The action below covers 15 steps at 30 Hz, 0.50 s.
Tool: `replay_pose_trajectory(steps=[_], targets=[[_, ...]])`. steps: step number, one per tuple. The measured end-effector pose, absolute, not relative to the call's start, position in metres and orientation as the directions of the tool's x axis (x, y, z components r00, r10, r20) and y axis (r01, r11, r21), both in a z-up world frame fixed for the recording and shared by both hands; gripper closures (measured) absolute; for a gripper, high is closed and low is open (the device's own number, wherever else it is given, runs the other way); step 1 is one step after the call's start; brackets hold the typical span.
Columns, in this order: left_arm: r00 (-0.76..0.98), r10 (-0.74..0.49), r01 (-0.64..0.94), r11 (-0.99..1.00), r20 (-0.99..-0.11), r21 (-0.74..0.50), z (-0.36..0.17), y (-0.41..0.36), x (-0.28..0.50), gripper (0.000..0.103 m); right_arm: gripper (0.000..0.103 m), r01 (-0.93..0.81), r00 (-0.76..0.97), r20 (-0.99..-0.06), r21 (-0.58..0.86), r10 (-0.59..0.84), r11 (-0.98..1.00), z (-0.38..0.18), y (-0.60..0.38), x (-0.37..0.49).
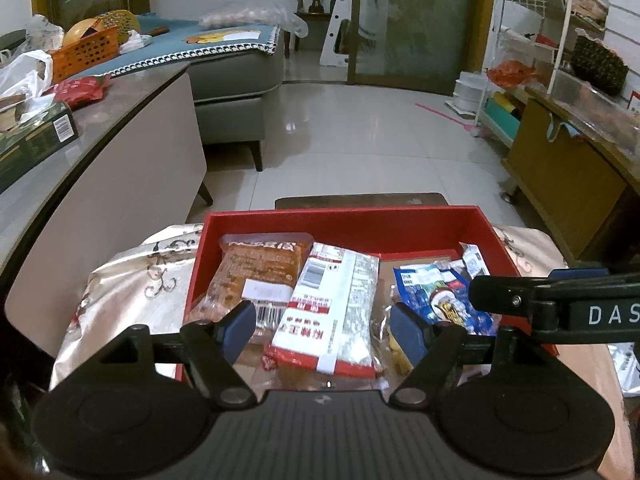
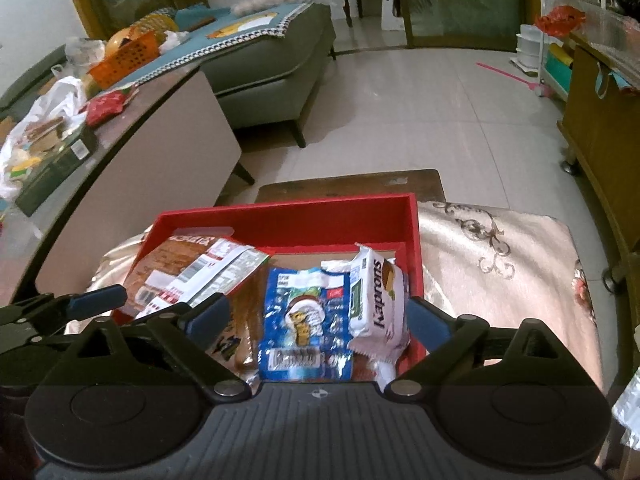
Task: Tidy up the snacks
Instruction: 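Lower both packets into the red box and open both tools, then withdraw both tools from the red box toward the pile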
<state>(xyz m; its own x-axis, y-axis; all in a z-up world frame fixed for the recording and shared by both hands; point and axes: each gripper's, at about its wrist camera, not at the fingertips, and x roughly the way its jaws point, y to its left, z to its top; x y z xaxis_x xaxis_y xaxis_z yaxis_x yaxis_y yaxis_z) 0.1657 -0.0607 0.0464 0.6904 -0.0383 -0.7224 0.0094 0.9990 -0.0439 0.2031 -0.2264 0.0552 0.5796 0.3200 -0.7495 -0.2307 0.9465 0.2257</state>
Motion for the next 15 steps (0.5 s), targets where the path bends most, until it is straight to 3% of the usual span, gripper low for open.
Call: replay_pose_trajectory(steps=[15], targets=[[0.697, -0.054, 0.022, 0.998, -0.715, -0.053, 0.055, -0.057, 0.121, 0.035, 0.001, -0.241, 0.551, -0.764, 0.239, 0.335, 0.941, 0.059, -0.231, 0.156]])
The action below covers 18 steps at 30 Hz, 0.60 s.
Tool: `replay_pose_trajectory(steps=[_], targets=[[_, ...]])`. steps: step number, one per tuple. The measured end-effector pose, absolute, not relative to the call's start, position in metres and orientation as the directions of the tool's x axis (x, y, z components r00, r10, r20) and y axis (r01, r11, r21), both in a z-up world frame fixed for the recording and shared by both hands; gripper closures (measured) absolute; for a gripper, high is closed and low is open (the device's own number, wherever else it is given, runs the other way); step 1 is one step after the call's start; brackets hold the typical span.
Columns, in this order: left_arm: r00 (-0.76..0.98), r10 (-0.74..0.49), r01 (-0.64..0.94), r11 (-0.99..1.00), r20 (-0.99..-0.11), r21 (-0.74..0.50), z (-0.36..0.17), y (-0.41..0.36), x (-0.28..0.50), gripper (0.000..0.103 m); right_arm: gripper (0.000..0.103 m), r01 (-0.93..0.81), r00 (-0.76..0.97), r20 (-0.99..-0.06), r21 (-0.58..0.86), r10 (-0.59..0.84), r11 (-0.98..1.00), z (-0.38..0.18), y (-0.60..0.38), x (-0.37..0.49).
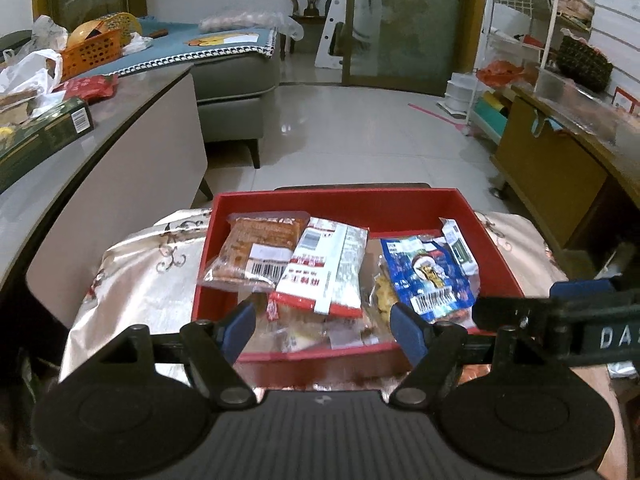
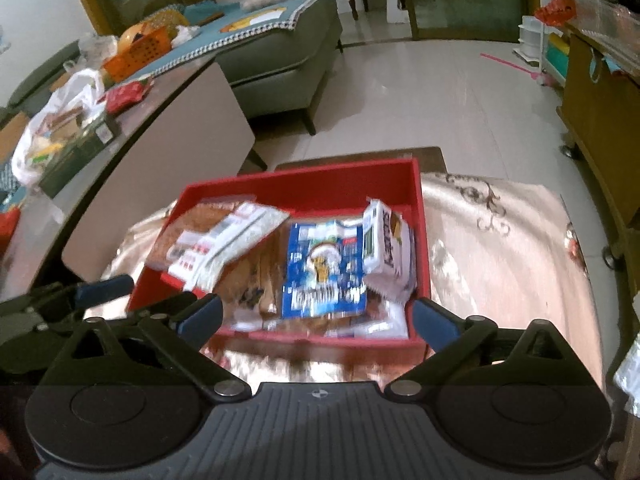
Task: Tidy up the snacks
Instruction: 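Withdraw both tools from the red box toward the pile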
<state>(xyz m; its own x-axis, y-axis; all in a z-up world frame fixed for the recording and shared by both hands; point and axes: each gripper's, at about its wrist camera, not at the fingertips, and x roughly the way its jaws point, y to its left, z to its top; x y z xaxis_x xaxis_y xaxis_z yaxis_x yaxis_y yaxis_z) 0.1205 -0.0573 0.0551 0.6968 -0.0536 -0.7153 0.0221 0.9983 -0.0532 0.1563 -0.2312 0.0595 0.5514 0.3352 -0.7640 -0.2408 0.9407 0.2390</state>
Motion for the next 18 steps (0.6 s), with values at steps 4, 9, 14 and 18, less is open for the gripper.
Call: replay_pose_trajectory(steps=[4, 9, 14, 18], targets=[[0.694, -0.061, 0.027, 0.998, -0.718, -0.058, 0.056, -0.054, 0.106, 0.035, 0.000, -0.245, 0.535, -0.777, 0.233, 0.331, 0.941, 0.057, -0.229, 0.141], [0.657, -0.102, 0.081, 0.995, -0.747, -0.064, 0.051, -0.052, 0.078, 0.035, 0.000, -0.229, 0.516, -0.793, 0.237, 0.324, 0.944, 0.053, -0.234, 0.114], [0.586, -0.124, 0.131, 0.990, -0.801, -0.057, 0.037, -0.046, 0.048, 0.035, 0.000, -0.218, 0.484, -0.818, 0.230, 0.309, 0.949, 0.043, -0.243, 0.086], [0.500, -0.129, 0.151, 0.987, -0.857, -0.060, 0.020, -0.045, 0.028, 0.035, 0.000, -0.209, 0.448, -0.846, 0.216, 0.290, 0.954, 0.031, -0.250, 0.066]])
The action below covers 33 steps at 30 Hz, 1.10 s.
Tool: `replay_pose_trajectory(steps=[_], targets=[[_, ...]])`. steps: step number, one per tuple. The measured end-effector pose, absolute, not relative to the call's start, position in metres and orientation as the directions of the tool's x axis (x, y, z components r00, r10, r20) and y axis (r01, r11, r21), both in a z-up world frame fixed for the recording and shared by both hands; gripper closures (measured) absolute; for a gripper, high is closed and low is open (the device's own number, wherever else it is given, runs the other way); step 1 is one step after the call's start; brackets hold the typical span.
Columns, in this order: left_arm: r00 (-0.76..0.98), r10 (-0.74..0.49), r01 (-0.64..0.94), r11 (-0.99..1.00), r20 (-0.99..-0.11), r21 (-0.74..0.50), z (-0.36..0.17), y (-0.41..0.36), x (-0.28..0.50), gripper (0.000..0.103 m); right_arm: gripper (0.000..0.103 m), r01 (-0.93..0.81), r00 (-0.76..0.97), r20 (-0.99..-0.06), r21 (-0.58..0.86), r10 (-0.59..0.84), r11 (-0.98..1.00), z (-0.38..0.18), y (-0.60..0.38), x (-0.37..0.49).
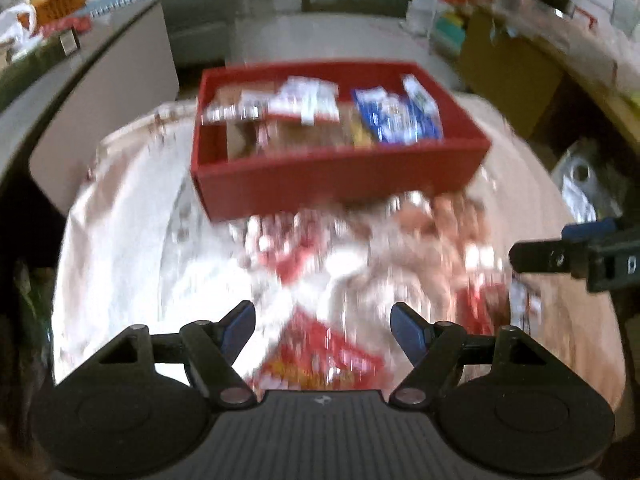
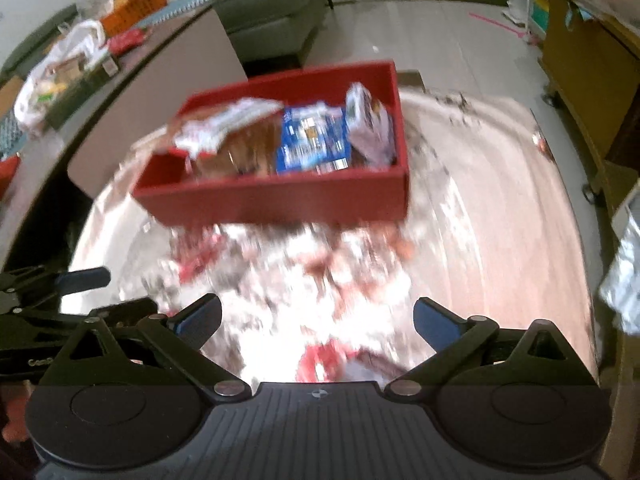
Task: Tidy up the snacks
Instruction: 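Withdraw both tools from the red box toward the pile, then grasp the red candy bag with the left tool while the right tool grasps the white jujube pouch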
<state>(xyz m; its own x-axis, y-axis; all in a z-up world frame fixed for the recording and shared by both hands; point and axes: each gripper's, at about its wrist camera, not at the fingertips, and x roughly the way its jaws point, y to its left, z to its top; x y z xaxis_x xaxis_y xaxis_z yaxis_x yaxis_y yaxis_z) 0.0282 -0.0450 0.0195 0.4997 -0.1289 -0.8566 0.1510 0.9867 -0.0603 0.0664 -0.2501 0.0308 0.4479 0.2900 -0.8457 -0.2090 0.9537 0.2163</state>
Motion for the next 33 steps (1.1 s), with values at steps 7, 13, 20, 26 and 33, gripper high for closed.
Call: replay_pose_trajectory(steps=[7, 13, 20, 26, 33], targets=[[0.422, -0.056, 0.209, 0.977, -0.905, 0.037, -0.002, -0.043, 0.017, 0.035, 0.000, -0.235, 0.402, -0.859, 0.237, 0.316, 0.943, 0.023, -0.252, 0.044], [0.362, -0.047, 0.288, 0.955, -0.931, 0.064, -0.030, -0.052, 0.022, 0.035, 0.000, -0.233, 0.354, -0.880, 0.243, 0.315, 0.942, 0.005, -0.260, 0.034], [0.367, -0.044, 0.279, 0.958, -0.929, 0.064, -0.036, -0.062, 0.026, 0.045, 0.000, -0.153, 0.318, -0.906, 0.242, 0.280, 0.958, -0.016, -0.272, 0.040], [0.349, -0.046, 0.276, 0.960, -0.936, 0.055, -0.036, -0.064, 0.020, 0.049, 0.000, -0.131, 0.277, -0.936, 0.188, 0.218, 0.973, -0.041, -0.259, 0.046], [0.329, -0.059, 0.264, 0.964, -0.942, 0.032, -0.036, -0.064, 0.021, 0.048, 0.000, -0.065, 0.357, -0.928, 0.083, 0.101, 0.994, -0.048, -0.239, 0.036]])
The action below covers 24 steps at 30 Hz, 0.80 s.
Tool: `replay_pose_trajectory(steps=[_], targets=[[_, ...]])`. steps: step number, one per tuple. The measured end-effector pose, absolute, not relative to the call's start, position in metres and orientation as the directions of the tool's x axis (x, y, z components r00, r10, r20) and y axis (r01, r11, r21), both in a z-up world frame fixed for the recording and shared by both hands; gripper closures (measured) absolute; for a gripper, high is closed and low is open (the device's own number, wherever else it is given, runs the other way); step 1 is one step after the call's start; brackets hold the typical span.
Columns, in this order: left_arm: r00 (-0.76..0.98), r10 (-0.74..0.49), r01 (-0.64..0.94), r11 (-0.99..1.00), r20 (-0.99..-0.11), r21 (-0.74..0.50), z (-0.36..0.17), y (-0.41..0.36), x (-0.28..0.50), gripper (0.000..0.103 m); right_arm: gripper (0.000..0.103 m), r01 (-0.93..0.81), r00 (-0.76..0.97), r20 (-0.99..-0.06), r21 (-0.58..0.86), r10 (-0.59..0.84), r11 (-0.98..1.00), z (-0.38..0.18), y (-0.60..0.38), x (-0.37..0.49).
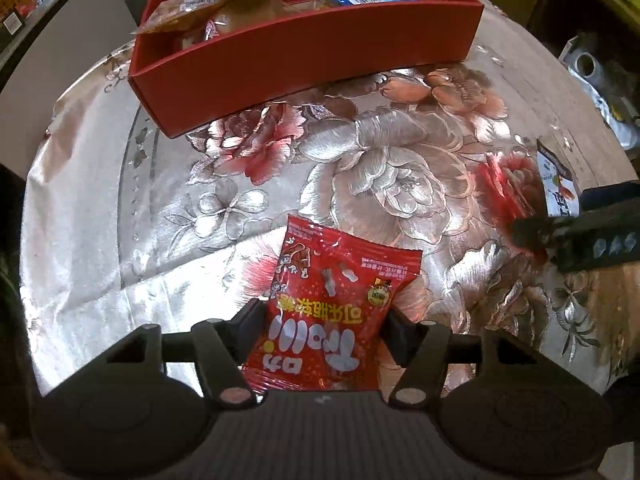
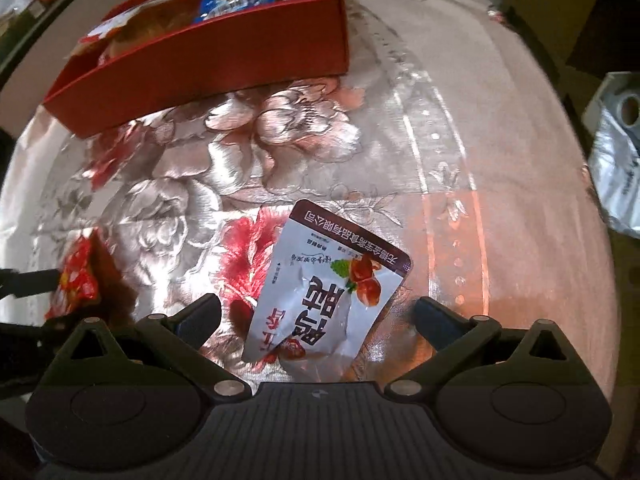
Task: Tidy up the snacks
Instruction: 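Grasp the red candy bag with the left tool while the right tool grasps the white jujube pouch, then carry the red candy bag and white pouch with both tools over the red box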
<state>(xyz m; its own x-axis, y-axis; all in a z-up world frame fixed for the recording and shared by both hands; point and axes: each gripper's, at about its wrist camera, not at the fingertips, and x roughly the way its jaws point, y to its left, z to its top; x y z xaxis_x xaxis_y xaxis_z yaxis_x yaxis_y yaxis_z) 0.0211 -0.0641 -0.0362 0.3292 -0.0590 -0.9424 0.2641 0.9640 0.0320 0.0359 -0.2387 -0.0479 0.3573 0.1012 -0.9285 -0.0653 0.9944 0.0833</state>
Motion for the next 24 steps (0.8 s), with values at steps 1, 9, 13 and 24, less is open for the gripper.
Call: replay_pose_trajectory(steps=[1, 9, 13, 24], targets=[[0.324, -0.064, 0.266, 0.964, -0.944, 0.026, -0.037, -0.064, 0.021, 0.047, 0.000, -0.086, 0.363, -0.929, 0.050, 0.078, 0.995, -0.050, -0.233, 0.034], [0.332, -0.085, 0.258, 0.966, -0.939, 0.003, -0.036, -0.061, 0.017, 0.050, 0.009, -0.164, 0.365, -0.930, -0.013, 0.048, 0.986, -0.047, -0.229, 0.024], [0.331, -0.123, 0.268, 0.963, -0.936, -0.032, -0.031, -0.062, 0.014, 0.054, 0.025, -0.227, 0.362, -0.930, -0.024, 0.062, 0.974, -0.043, -0.218, 0.018], [0.377, -0.173, 0.220, 0.971, -0.910, -0.094, -0.015, -0.055, 0.021, 0.059, 0.043, -0.210, 0.383, -0.907, 0.099, 0.175, 0.973, -0.020, -0.227, 0.022]])
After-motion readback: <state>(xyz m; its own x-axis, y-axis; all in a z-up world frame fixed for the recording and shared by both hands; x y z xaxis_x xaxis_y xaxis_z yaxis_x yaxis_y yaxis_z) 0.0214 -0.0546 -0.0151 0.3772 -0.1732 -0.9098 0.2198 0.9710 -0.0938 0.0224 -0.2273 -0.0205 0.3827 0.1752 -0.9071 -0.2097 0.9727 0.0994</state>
